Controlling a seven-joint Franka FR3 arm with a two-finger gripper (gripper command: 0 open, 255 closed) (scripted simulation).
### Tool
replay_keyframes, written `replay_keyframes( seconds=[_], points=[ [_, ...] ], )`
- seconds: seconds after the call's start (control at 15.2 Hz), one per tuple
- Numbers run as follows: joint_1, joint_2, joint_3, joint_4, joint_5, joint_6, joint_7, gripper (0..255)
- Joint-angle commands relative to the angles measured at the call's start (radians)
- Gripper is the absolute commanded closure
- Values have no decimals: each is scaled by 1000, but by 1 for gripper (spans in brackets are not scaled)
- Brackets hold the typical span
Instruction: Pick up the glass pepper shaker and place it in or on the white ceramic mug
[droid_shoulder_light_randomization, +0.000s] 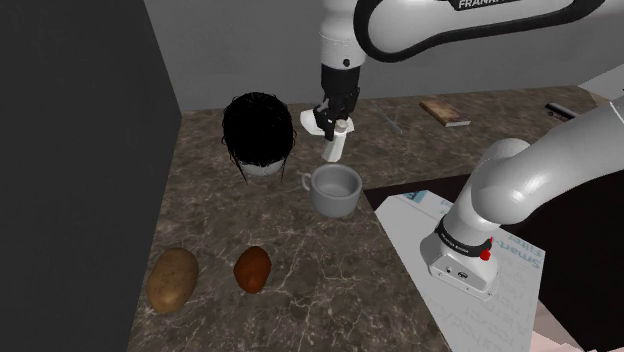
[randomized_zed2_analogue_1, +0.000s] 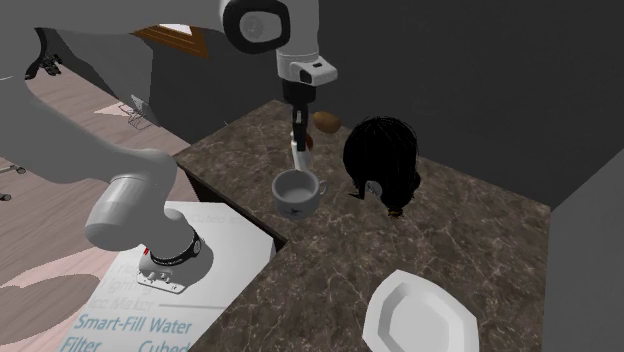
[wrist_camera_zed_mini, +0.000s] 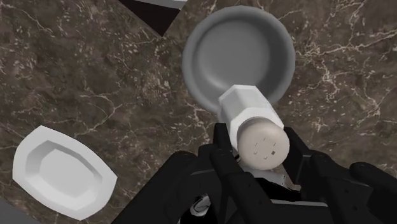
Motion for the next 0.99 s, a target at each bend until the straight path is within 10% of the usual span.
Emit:
replay_keyframes(
  seconds=[0.0, 0.92],
  points=[
    [2, -4, 1, -31, 2, 28, -1, 255],
    [5, 28, 25, -168, 10, 195, 14, 255]
  ],
)
